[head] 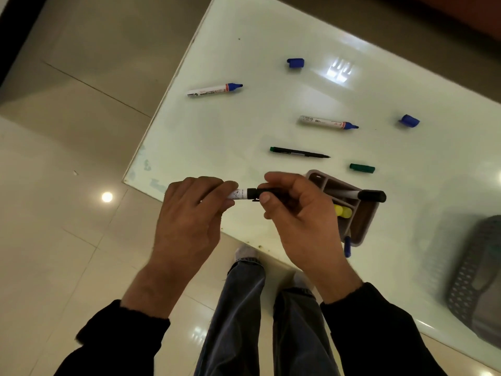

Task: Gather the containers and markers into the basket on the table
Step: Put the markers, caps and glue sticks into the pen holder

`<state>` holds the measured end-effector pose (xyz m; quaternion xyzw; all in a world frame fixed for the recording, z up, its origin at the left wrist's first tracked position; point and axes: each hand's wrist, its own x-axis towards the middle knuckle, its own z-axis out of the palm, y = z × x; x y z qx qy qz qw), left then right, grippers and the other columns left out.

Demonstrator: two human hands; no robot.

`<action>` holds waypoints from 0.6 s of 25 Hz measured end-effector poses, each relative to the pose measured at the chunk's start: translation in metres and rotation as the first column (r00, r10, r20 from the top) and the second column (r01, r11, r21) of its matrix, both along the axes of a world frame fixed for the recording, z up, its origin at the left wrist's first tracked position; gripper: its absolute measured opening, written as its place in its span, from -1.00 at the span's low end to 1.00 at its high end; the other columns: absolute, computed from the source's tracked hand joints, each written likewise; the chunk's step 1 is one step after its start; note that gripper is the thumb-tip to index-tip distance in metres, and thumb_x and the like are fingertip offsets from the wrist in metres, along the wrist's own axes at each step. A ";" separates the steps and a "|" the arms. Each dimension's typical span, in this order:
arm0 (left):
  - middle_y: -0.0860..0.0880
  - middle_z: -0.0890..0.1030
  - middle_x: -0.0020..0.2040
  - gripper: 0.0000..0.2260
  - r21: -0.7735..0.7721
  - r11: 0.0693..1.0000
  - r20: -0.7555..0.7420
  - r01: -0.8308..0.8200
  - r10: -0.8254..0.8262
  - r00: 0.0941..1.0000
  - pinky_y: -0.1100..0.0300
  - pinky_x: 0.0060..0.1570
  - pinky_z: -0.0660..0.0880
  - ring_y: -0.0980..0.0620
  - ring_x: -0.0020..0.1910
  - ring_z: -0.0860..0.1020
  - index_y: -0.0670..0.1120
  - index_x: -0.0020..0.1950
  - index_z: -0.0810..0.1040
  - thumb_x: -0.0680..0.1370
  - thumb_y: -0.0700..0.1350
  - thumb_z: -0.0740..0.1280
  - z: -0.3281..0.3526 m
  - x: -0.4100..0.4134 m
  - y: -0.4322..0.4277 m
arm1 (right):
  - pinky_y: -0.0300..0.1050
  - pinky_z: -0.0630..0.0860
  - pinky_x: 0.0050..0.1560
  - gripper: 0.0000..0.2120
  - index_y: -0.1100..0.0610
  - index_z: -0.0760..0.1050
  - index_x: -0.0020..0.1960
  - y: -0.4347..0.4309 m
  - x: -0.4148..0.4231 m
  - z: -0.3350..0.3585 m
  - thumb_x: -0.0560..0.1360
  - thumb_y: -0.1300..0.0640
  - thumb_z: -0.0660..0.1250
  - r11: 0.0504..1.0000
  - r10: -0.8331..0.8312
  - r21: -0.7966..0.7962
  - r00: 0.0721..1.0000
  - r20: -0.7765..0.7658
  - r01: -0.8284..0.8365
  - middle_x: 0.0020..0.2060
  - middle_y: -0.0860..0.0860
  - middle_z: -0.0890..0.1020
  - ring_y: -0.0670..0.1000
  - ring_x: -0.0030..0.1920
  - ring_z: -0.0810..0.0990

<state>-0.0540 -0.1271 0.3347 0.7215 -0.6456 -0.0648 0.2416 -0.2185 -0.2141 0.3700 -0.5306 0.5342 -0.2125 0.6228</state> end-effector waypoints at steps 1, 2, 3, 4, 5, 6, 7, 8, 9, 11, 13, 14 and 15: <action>-0.14 0.65 0.00 -0.81 -0.018 1.000 -0.017 0.017 -0.017 1.000 -0.06 -0.13 0.45 -0.13 -0.12 0.55 -0.19 0.18 0.60 0.61 -0.19 0.30 0.004 -0.006 -0.002 | -0.30 0.59 -0.12 -0.80 -0.02 0.60 0.05 0.000 -0.009 0.003 0.52 0.25 0.44 0.999 -0.043 0.026 0.998 0.038 0.042 -0.14 -0.12 0.72 -0.11 -0.17 0.70; -0.13 0.65 -0.01 -0.81 -0.025 0.999 -0.041 0.031 -0.032 0.999 -0.06 -0.15 0.45 -0.11 -0.12 0.53 -0.19 0.17 0.60 0.61 -0.20 0.28 0.008 -0.013 -0.003 | -0.26 0.62 -0.13 -0.82 0.03 0.62 0.04 0.000 -0.019 0.006 0.50 0.25 0.45 0.996 -0.079 0.043 0.995 0.065 0.076 -0.14 -0.10 0.73 -0.07 -0.17 0.72; -0.13 0.65 -0.01 -0.81 -0.023 0.999 -0.066 0.044 -0.046 0.997 -0.06 -0.15 0.45 -0.09 -0.12 0.52 -0.20 0.15 0.61 0.60 -0.21 0.27 0.012 -0.022 -0.005 | -0.24 0.63 -0.15 -0.83 0.06 0.64 0.04 0.002 -0.029 0.008 0.49 0.25 0.47 0.994 -0.102 0.052 0.992 0.075 0.098 -0.14 -0.09 0.73 -0.05 -0.18 0.72; -0.13 0.65 -0.02 -0.80 -0.017 0.998 -0.088 0.060 -0.061 0.994 -0.06 -0.16 0.46 -0.08 -0.13 0.53 -0.22 0.13 0.63 0.59 -0.22 0.26 0.015 -0.033 -0.006 | -0.25 0.63 -0.16 -0.84 0.07 0.65 0.03 0.005 -0.040 0.010 0.48 0.25 0.47 0.992 -0.113 0.059 0.991 0.071 0.109 -0.14 -0.08 0.73 -0.04 -0.18 0.73; -0.12 0.65 -0.03 -0.79 -0.008 0.997 -0.103 0.078 -0.079 0.992 -0.07 -0.16 0.47 -0.09 -0.14 0.54 -0.23 0.10 0.65 0.58 -0.23 0.26 0.018 -0.044 -0.007 | -0.27 0.63 -0.18 -0.84 0.07 0.65 0.01 0.007 -0.050 0.012 0.47 0.26 0.48 0.991 -0.119 0.069 0.991 0.062 0.115 -0.15 -0.08 0.73 -0.04 -0.19 0.73; -0.12 0.66 -0.04 -0.79 0.005 0.995 -0.117 0.096 -0.095 0.989 -0.06 -0.16 0.48 -0.10 -0.15 0.56 -0.23 0.09 0.66 0.57 -0.23 0.25 0.020 -0.055 -0.007 | -0.29 0.62 -0.19 -0.83 0.05 0.66 -0.01 0.010 -0.060 0.015 0.46 0.27 0.48 0.990 -0.124 0.077 0.991 0.051 0.120 -0.16 -0.09 0.73 -0.05 -0.20 0.73; -0.12 0.66 -0.04 -0.78 0.019 0.994 -0.132 0.111 -0.107 0.985 -0.06 -0.16 0.49 -0.11 -0.16 0.57 -0.23 0.08 0.66 0.57 -0.22 0.25 0.021 -0.064 -0.008 | -0.31 0.61 -0.20 -0.82 0.04 0.66 -0.02 0.011 -0.069 0.017 0.45 0.27 0.48 0.989 -0.131 0.076 0.991 0.036 0.128 -0.17 -0.11 0.73 -0.06 -0.21 0.72; -0.11 0.66 -0.04 -0.77 0.035 0.992 -0.151 0.119 -0.112 0.982 -0.05 -0.16 0.49 -0.11 -0.16 0.58 -0.22 0.08 0.66 0.57 -0.20 0.25 0.022 -0.072 -0.010 | -0.31 0.61 -0.19 -0.82 0.03 0.66 -0.02 0.010 -0.078 0.020 0.45 0.27 0.48 0.989 -0.136 0.064 0.990 0.018 0.135 -0.17 -0.11 0.73 -0.06 -0.20 0.72; -0.11 0.66 -0.03 -0.77 0.053 0.992 -0.183 0.113 -0.101 0.978 -0.04 -0.14 0.50 -0.10 -0.15 0.58 -0.21 0.09 0.66 0.57 -0.19 0.25 0.021 -0.080 -0.011 | -0.29 0.62 -0.17 -0.82 0.03 0.66 -0.02 0.008 -0.085 0.021 0.45 0.26 0.49 0.990 -0.137 0.044 0.991 -0.005 0.137 -0.17 -0.12 0.72 -0.06 -0.19 0.72; -0.10 0.66 0.01 -0.75 0.086 0.994 -0.272 0.068 -0.043 0.961 -0.07 -0.09 0.53 -0.09 -0.08 0.59 -0.20 0.13 0.66 0.59 -0.14 0.25 0.022 -0.097 -0.017 | -0.23 0.62 -0.12 -0.81 -0.01 0.64 0.01 0.002 -0.096 0.025 0.45 0.22 0.49 0.990 -0.138 -0.011 0.989 -0.060 0.138 -0.14 -0.13 0.73 -0.08 -0.15 0.72; -0.10 0.66 0.06 -0.73 0.099 0.995 -0.344 0.023 0.013 0.939 -0.10 -0.01 0.55 -0.08 0.01 0.60 -0.20 0.17 0.64 0.60 -0.08 0.28 0.023 -0.113 -0.026 | -0.18 0.62 -0.11 -0.77 -0.01 0.59 0.05 -0.008 -0.104 0.031 0.44 0.18 0.50 0.981 -0.185 -0.077 0.979 -0.079 0.179 -0.11 -0.12 0.73 -0.10 -0.12 0.72; -0.10 0.66 0.09 -0.72 0.095 0.995 -0.363 0.011 0.024 0.932 -0.10 0.05 0.56 -0.07 0.06 0.60 -0.19 0.20 0.62 0.60 -0.05 0.30 0.023 -0.119 -0.033 | -0.21 0.63 -0.12 -0.76 -0.01 0.56 0.06 -0.015 -0.107 0.035 0.45 0.18 0.50 0.972 -0.213 -0.118 0.974 -0.077 0.203 -0.10 -0.14 0.73 -0.12 -0.12 0.71; -0.09 0.64 0.15 -0.69 0.092 0.996 -0.379 -0.004 0.038 0.925 -0.09 0.12 0.54 -0.06 0.13 0.58 -0.18 0.25 0.59 0.60 -0.02 0.33 0.021 -0.121 -0.038 | -0.27 0.62 -0.15 -0.77 -0.01 0.54 0.05 -0.022 -0.110 0.038 0.46 0.18 0.50 0.960 -0.226 -0.190 0.970 -0.088 0.207 -0.11 -0.17 0.72 -0.16 -0.12 0.71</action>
